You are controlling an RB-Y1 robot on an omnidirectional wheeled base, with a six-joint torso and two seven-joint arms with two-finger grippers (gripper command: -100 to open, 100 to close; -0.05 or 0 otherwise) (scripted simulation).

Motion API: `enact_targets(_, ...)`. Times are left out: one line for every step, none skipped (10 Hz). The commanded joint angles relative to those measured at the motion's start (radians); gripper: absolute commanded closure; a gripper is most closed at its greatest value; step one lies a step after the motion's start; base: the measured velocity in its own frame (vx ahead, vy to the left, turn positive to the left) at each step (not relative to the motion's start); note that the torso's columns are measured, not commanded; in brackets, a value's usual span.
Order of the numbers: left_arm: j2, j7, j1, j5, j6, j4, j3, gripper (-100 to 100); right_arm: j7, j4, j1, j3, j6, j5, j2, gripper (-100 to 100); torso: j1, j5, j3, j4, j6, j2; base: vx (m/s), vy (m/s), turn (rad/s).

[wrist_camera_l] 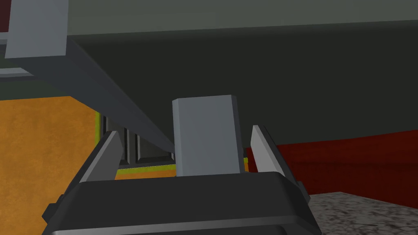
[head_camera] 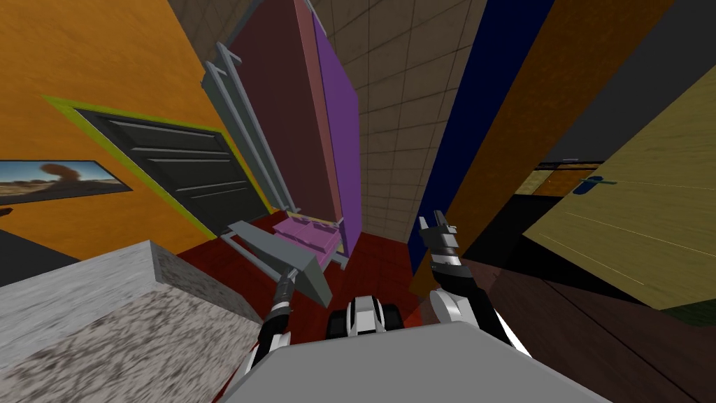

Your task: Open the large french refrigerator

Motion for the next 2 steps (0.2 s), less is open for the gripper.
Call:
enact_targets(0.000, 0.000, 0.002, 0.000, 0.003, 0.002, 0.001, 0, 0.000, 0.000, 0.000, 0.000, 0.000, 0.000, 0.000, 0, 0.001, 0.001, -0.001, -0.001, 0.000, -0.001, 0.003, 0.007, 0.003)
enact_targets(0.000, 0.000, 0.003, 0.000, 0.005, 0.004, 0.001, 0, 0.000, 0.000, 0.000, 0.000, 0.000, 0.000, 0.000, 0, 0.003, 0.002, -0.001, -0.002, 0.000, -0.002, 0.002, 0.005, 0.003)
